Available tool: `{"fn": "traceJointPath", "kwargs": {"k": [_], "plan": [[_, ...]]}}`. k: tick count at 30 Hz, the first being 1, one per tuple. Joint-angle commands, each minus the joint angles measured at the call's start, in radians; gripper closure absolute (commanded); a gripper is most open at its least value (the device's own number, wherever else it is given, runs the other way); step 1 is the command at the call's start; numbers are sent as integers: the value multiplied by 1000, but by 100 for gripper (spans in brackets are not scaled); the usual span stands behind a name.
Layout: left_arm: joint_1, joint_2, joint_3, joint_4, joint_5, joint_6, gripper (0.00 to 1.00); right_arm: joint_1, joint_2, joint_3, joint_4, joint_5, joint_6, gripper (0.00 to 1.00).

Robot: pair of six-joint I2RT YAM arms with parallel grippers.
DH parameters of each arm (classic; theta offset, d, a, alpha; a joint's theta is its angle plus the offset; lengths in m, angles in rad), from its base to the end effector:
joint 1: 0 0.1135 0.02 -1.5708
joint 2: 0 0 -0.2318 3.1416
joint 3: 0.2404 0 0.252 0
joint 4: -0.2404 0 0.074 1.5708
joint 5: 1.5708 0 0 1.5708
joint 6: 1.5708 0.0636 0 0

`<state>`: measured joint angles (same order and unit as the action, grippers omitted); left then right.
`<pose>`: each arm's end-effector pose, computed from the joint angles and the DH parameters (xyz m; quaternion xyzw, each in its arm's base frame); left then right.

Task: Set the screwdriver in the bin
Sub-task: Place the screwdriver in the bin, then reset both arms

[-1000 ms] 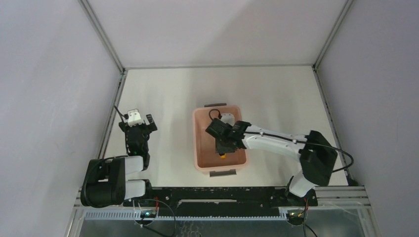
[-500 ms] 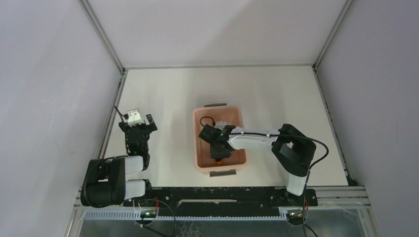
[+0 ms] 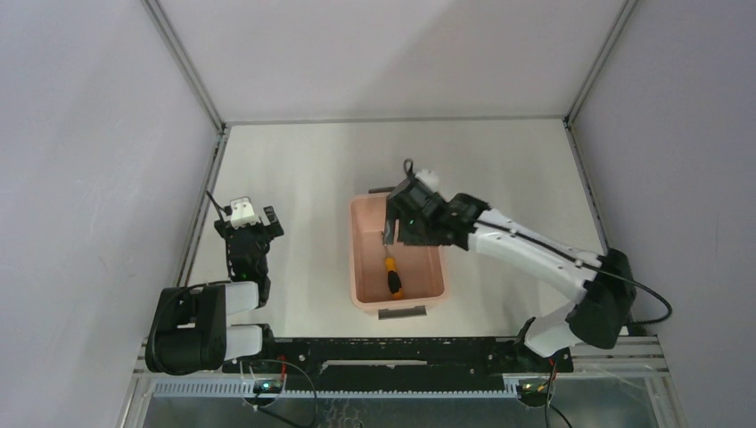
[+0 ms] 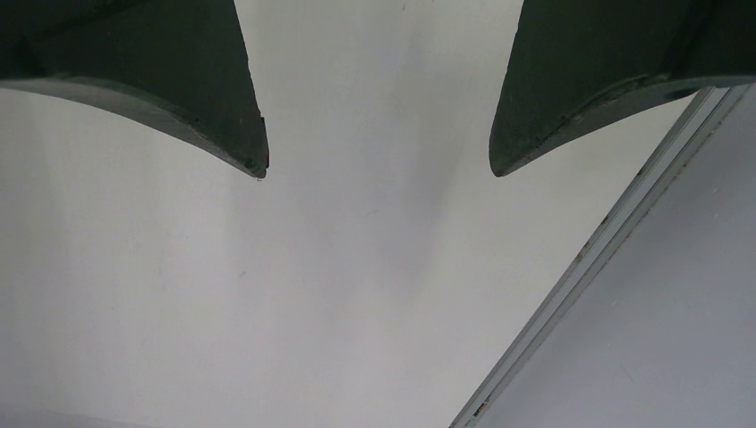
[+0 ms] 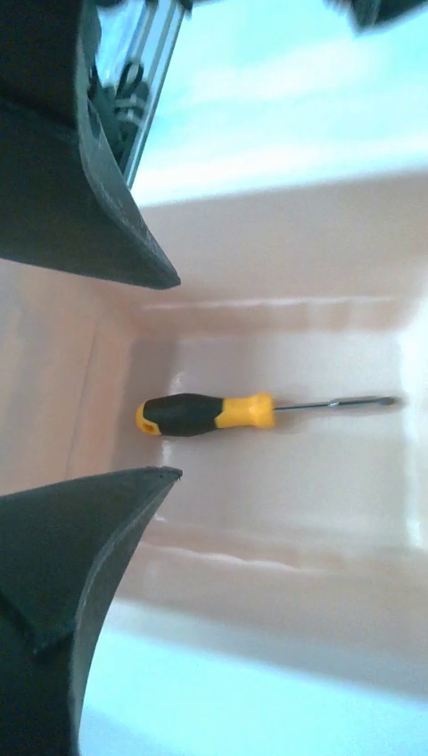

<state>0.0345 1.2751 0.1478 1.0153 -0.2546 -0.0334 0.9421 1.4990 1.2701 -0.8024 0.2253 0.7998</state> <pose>0.2457 0.0245 0.1248 -0.1097 0.7362 0.0950 0.6610 0.2027 0.2547 0.2309 -0.0382 0.9574 0.1328 0.2534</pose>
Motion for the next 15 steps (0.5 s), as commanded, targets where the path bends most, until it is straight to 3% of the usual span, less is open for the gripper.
{"fn": "traceJointPath", "kwargs": {"k": [1, 9, 15], "plan": [[-5, -16, 46, 37, 8, 17, 2, -77, -112, 134, -96, 40, -121, 17], [-5, -16, 46, 37, 9, 17, 2, -364, -230, 252, -106, 53, -356, 5], [-5, -16, 46, 37, 9, 17, 2, -599, -318, 120, 101, 63, -568, 5]]}}
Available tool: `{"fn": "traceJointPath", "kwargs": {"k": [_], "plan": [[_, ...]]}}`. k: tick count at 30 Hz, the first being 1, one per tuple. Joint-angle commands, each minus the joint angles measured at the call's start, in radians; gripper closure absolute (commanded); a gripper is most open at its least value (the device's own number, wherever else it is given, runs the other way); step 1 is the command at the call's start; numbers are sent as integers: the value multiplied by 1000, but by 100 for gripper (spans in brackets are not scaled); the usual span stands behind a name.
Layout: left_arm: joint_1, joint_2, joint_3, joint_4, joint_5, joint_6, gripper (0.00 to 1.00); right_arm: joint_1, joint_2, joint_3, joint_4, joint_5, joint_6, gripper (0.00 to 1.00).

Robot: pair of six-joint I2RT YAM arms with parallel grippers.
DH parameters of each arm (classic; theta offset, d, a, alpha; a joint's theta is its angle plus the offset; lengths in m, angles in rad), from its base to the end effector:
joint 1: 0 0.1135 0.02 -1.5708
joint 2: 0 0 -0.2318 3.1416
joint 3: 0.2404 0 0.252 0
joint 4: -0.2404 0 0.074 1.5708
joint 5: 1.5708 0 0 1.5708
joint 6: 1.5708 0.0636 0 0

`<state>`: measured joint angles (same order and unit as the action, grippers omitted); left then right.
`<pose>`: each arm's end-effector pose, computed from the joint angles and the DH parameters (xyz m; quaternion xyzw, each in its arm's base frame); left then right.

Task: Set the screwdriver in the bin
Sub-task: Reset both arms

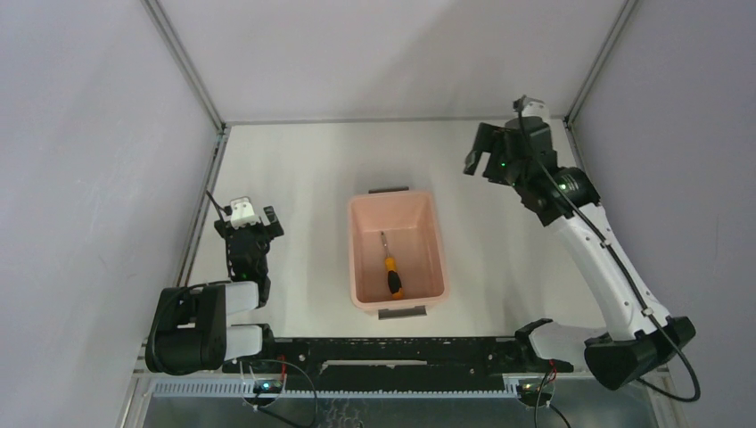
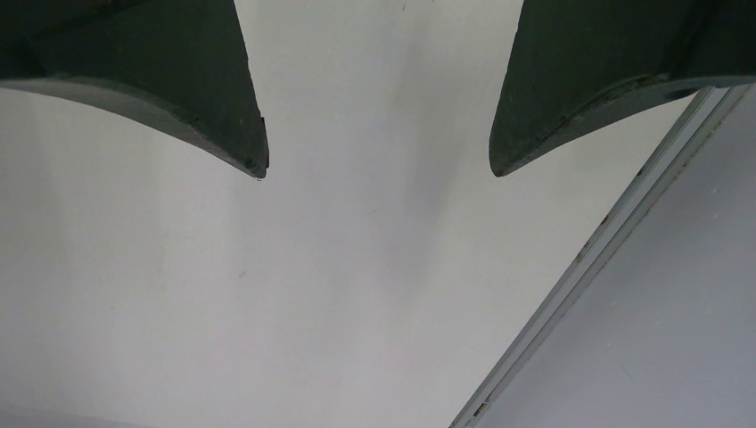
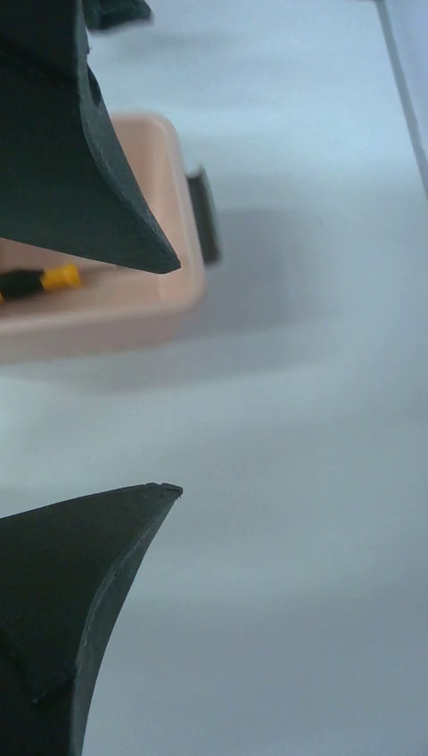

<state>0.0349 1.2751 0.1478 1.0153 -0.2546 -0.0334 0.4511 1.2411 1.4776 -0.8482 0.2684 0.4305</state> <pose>0.2457 0.0246 0.1248 -0.1098 0.7362 0.0951 0.6610 0.2590 0.1067 0.3708 0.0527 0.8798 0.0877 0.4642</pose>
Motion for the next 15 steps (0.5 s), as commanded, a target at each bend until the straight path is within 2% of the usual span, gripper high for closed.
{"fn": "traceJointPath", "kwargs": {"k": [1, 8, 13, 15], "plan": [[-5, -16, 46, 37, 9, 17, 2, -138, -75, -137, 203, 29, -228, 5], [-5, -16, 45, 37, 9, 18, 2, -320, -166, -507, 643, -44, -341, 5], [-5, -16, 46, 37, 8, 17, 2, -353, -195, -835, 1074, -35, -410, 6], [-6, -16, 46, 37, 9, 17, 2, -367, -174, -917, 1179, -25, -420, 5]]}}
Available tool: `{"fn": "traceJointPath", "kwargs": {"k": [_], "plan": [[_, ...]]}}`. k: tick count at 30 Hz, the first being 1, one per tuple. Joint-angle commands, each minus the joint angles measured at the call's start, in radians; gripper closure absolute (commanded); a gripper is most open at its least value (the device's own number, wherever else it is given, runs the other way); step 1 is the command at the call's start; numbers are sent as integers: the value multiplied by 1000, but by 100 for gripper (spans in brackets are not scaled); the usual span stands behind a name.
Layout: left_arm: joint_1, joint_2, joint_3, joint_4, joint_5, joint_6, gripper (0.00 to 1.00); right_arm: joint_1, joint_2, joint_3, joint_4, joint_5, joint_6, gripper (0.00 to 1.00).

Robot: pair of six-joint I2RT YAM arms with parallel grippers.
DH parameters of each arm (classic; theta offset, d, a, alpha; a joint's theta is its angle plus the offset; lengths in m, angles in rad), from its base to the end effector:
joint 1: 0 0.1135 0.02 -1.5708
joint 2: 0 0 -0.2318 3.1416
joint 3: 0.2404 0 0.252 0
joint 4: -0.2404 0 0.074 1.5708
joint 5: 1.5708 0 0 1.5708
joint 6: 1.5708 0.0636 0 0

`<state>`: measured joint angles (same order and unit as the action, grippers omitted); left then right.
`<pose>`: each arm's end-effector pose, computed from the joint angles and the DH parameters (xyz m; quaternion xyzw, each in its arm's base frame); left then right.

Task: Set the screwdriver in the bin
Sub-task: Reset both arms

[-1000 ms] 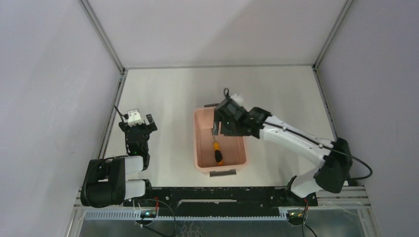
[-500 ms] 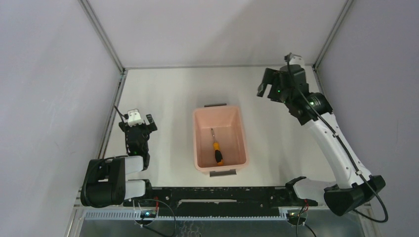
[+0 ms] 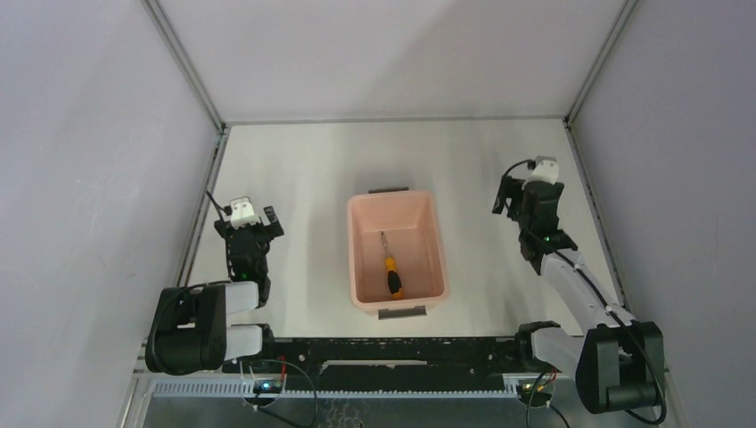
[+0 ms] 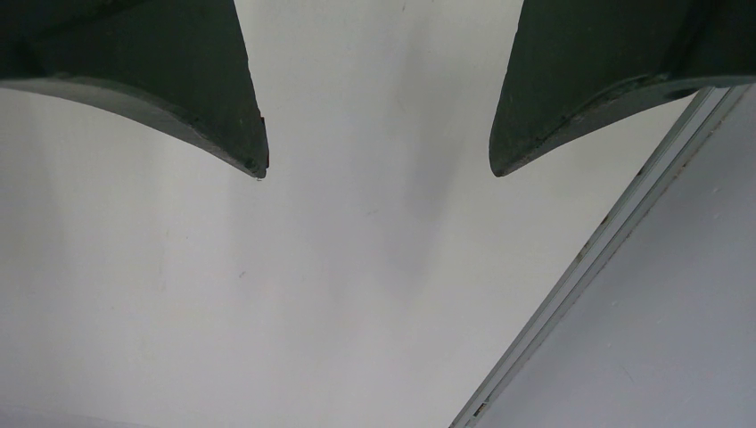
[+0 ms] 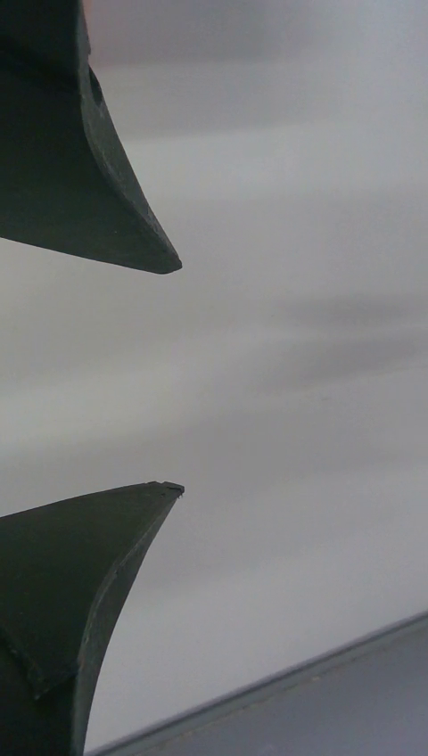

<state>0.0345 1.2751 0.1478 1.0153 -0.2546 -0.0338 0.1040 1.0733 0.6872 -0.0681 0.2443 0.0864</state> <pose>0.2457 0.0245 0.1248 -0.1098 0.7362 0.0949 0.6610 0.2807 0.0138 0.2211 0.0571 0.8424 -0.0529 0.5332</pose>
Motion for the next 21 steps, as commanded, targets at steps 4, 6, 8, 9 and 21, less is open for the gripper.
{"fn": "traceJointPath", "kwargs": {"k": [4, 6, 8, 9, 21], "plan": [[-5, -16, 46, 37, 9, 17, 2, -38, 67, -236, 564, 6, -70, 5], [-6, -16, 46, 37, 9, 17, 2, -53, 103, -294, 668, -21, -47, 5], [-6, -16, 45, 37, 9, 17, 2, -69, 132, -341, 759, -66, -32, 5], [-5, -16, 45, 37, 8, 17, 2, -70, 150, -376, 831, -72, -33, 5], [-5, -16, 47, 37, 9, 17, 2, -76, 277, -451, 1055, -128, -41, 5]]}}
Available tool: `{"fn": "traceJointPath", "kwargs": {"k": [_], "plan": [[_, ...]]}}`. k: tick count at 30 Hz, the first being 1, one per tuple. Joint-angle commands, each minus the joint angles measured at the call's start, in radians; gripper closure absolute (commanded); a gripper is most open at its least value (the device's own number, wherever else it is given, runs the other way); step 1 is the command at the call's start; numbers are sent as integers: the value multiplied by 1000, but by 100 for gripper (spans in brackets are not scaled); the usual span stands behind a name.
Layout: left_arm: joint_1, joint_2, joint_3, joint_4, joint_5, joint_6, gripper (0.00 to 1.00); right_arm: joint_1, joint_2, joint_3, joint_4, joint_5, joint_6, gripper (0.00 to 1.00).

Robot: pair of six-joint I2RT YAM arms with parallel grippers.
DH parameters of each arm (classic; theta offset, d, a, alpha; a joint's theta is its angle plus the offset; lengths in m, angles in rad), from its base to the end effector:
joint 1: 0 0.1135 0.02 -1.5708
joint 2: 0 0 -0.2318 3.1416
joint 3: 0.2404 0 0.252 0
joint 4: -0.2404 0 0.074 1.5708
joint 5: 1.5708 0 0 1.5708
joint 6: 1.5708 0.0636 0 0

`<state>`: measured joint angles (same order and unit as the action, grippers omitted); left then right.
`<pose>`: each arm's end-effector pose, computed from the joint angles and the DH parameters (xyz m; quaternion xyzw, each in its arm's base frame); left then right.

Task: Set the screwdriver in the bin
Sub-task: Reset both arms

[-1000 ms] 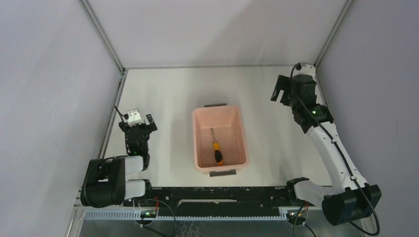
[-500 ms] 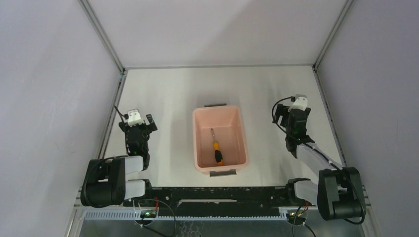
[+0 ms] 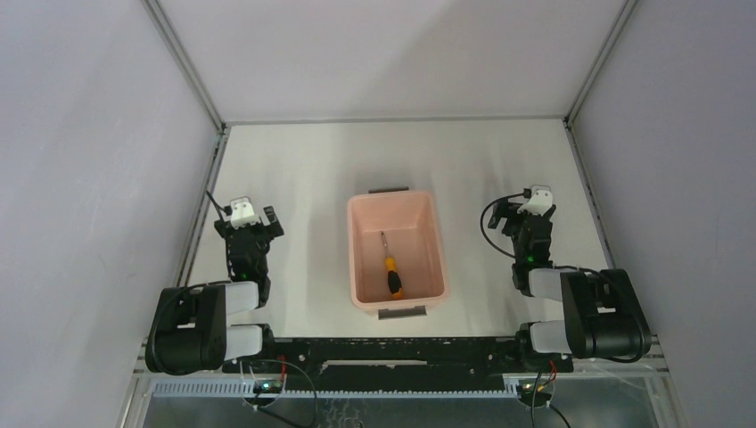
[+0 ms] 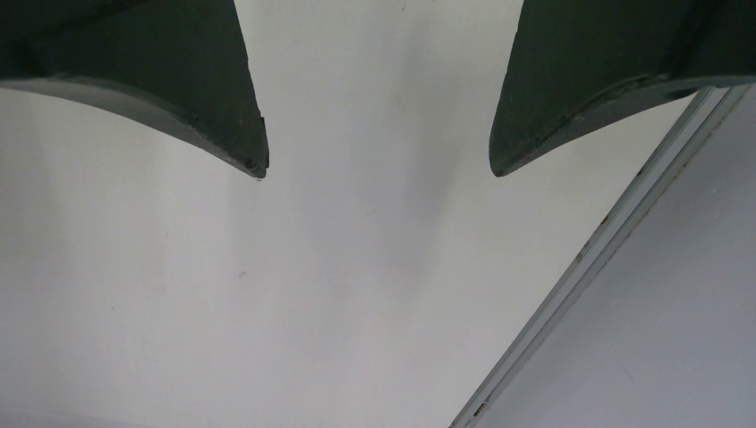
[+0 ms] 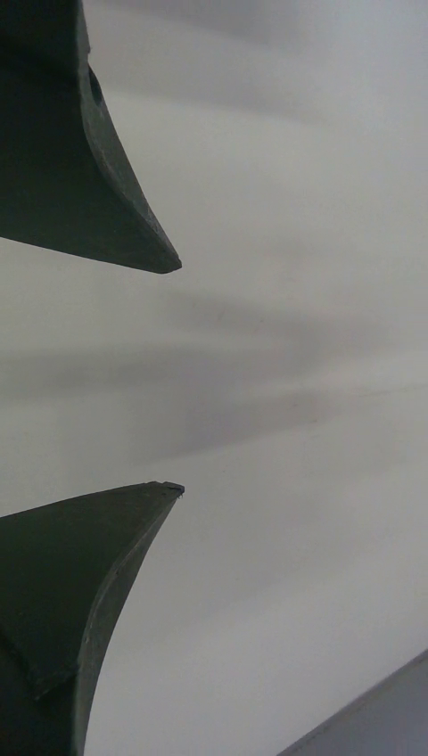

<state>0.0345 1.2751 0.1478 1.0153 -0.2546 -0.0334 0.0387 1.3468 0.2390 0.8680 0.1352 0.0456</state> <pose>0.2457 0.0245 0.1248 -0.1097 0.7362 0.0950 0.6610 0.2647 0.0017 0.1148 0.0444 0.7847 -0.0271 0.6177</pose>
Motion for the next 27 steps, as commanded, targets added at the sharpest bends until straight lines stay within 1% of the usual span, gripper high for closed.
{"fn": "traceJointPath", "kwargs": {"k": [1, 19, 21, 23, 27], "plan": [[-5, -16, 46, 37, 9, 17, 2, -13, 6, -1, 117, -22, 0, 1], [-4, -16, 46, 37, 8, 17, 2, -31, 9, 12, 96, -58, 8, 0], [-6, -16, 46, 37, 9, 17, 2, -31, 10, 19, 85, -81, 12, 0], [-4, -16, 47, 37, 9, 17, 2, -59, 12, 22, 79, -100, 14, 0], [-5, -16, 46, 37, 9, 17, 2, -59, 9, 20, 78, -100, 14, 0]]}}
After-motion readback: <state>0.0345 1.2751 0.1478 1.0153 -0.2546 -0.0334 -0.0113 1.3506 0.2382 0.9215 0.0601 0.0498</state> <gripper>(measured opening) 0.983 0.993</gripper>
